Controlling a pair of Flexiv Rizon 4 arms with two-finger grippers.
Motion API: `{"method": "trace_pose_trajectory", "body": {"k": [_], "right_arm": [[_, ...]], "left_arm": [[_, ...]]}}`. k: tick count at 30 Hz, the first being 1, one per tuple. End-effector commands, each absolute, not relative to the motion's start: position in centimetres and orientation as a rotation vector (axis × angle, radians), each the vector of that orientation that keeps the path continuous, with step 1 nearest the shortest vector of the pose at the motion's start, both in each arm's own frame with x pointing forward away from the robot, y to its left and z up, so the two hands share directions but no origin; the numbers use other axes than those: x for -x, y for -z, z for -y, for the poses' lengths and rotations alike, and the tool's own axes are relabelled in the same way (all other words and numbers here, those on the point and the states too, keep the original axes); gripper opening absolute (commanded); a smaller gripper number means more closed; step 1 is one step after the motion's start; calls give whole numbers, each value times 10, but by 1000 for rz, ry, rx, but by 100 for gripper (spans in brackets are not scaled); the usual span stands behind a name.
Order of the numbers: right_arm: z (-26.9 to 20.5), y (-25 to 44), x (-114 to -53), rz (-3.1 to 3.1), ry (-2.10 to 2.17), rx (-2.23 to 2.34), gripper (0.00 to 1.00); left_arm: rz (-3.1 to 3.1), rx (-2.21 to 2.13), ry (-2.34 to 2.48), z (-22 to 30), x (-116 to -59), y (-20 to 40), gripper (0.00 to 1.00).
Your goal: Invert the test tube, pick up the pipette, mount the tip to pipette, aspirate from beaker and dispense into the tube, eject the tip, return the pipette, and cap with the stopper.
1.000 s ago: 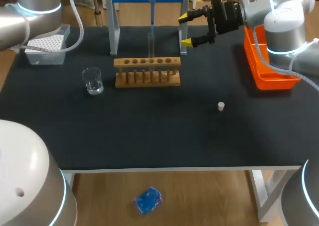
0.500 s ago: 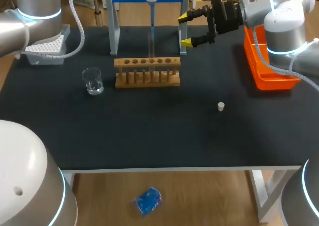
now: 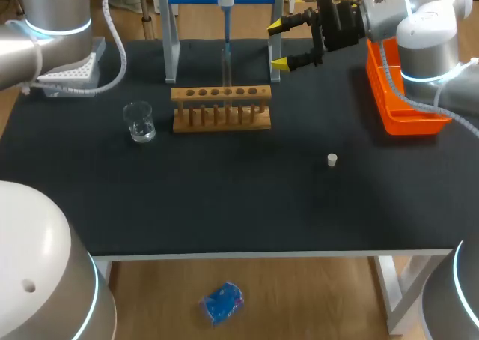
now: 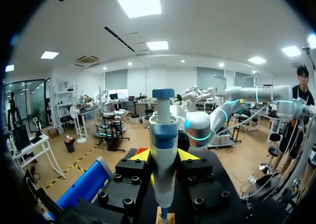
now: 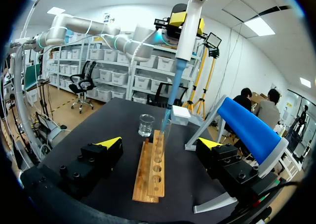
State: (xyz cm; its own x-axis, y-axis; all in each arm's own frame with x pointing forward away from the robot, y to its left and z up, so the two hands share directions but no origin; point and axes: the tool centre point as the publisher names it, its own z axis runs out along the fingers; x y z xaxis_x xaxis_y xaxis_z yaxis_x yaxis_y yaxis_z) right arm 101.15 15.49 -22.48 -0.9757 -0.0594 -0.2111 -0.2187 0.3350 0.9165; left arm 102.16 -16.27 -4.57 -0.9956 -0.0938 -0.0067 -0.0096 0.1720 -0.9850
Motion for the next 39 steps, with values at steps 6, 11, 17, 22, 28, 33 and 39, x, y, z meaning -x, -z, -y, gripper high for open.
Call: {"method": "trace_pose_trajectory", "body": {"k": [6,11,17,22,28,33,39], "right_arm": [[-155,225,-1011,-2450,-1715,258,100],[-155,225,-1011,-2450,-1715,258,100],[-155,225,-1011,-2450,-1715,258,100],[-155,225,-1011,-2450,-1715,258,100],[-155,225,-1011,-2450,-1715,258,100],[-155,225,-1011,-2450,-1715,258,100],[-155,225,-1011,-2450,-1715,258,100]], "left_arm": [[-2338,112,1970,162,-1017,50,0],[-2339,111,1959,164,-1016,53,0],[-2332,110,1949,164,-1015,55,0],[-2327,110,1945,164,-1015,56,0],[-2336,108,1910,164,-1013,59,0],[-2334,105,1903,164,-1013,60,0],[-2317,98,1908,165,-1014,61,0]]}}
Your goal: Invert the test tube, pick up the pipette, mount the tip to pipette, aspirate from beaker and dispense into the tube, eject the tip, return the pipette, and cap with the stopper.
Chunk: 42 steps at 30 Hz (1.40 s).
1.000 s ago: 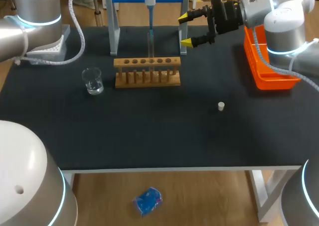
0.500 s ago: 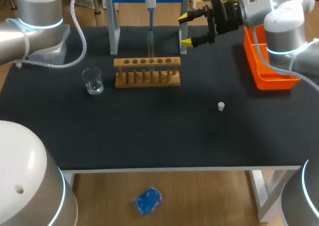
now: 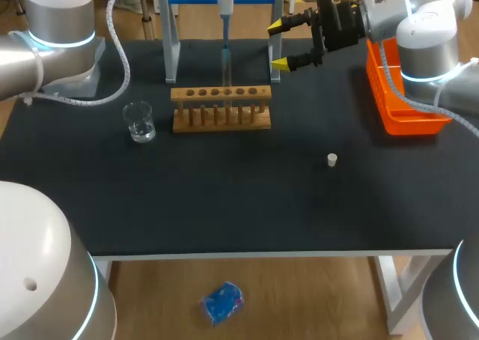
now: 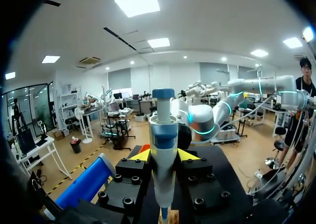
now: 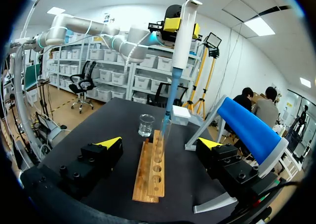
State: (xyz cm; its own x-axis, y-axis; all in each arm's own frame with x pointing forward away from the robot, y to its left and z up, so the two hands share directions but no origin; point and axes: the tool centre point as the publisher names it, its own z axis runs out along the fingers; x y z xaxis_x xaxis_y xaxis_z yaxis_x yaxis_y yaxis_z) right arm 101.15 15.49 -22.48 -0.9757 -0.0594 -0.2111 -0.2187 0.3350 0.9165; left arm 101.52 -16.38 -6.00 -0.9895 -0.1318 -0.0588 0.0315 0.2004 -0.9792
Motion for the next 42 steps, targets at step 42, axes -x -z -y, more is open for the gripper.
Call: {"method": "trace_pose_trajectory", "body": {"k": [42], "right_arm": [[-155,225,-1011,-2450,-1715,258,100]], "left_arm": [[-2258,148,1904,162,-1012,73,0]]}}
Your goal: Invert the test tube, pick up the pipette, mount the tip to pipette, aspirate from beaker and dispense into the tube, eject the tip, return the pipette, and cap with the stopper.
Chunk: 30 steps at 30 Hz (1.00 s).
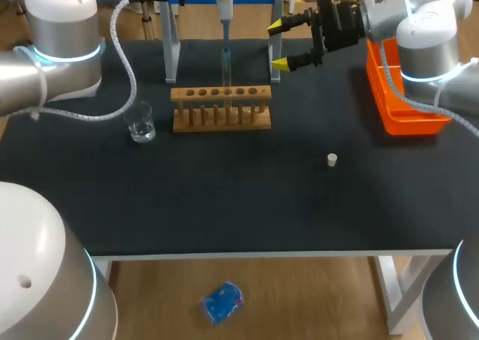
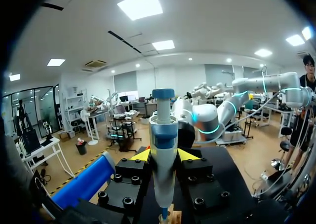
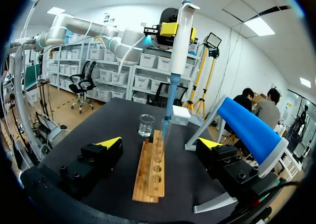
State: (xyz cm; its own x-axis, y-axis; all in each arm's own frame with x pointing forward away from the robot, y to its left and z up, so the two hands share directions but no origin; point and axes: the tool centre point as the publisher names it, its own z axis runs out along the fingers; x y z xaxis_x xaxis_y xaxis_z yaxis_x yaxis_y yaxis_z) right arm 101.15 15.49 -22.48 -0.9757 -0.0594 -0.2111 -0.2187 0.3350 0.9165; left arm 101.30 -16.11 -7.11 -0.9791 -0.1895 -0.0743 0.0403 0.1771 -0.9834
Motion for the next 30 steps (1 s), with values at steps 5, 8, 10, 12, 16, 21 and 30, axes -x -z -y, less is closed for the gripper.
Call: {"method": "trace_pose_trajectory", "body": {"k": [5,8,10,12,16,21,30], "right_arm": [[-155,225,-1011,-2450,-1715,258,100],[-155,225,-1011,-2450,-1715,258,100],[-155,225,-1011,-2450,-1715,258,100],[-155,225,-1011,-2450,-1715,258,100],[-155,225,-1011,-2450,-1715,258,100],[-155,225,-1011,-2450,-1715,258,100],[-155,225,-1011,-2450,-1715,258,100]], "left_arm": [[-2258,155,1906,163,-1013,76,0],[-2260,158,1908,163,-1014,78,0],[-2260,159,1909,164,-1014,79,0],[-2259,161,1909,164,-1015,80,0],[-2258,163,1907,164,-1015,80,0],[-2257,167,1903,164,-1016,81,0],[-2267,176,1896,163,-1016,82,0]]}}
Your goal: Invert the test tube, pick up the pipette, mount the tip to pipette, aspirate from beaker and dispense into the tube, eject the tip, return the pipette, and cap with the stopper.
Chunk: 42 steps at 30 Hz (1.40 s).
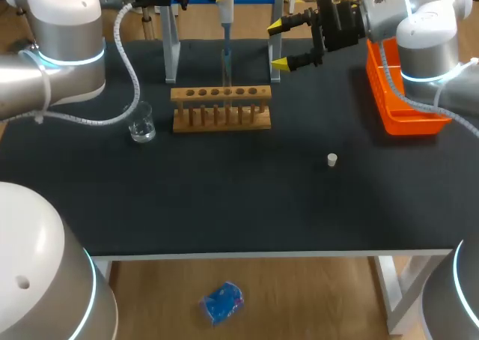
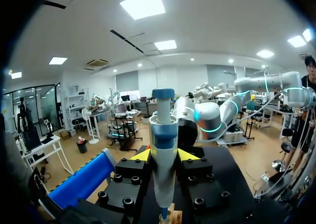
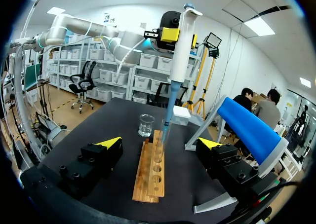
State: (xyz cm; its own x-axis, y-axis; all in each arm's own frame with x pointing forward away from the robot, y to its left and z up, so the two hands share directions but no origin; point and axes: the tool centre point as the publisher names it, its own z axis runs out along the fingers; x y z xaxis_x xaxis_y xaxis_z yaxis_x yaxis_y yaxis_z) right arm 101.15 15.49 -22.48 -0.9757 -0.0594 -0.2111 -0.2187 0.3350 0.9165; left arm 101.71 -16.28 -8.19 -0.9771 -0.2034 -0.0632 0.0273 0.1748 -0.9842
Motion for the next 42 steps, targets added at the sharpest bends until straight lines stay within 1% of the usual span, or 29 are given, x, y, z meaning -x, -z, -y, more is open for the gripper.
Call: {"method": "trace_pose_trajectory", "body": {"k": [1,17,31,42], "right_arm": [[-155,225,-1011,-2450,-1715,258,100],[-155,225,-1011,-2450,-1715,258,100],[-127,177,-1015,-2377,-1638,252,100],[-114,128,-1017,-2470,-1492,351,100]], "left_arm": [[-2267,176,1896,163,-1016,82,0],[-2267,176,1896,163,-1016,82,0],[-2267,176,1896,163,-1016,82,0],[-2267,176,1896,163,-1016,82,0]]}}
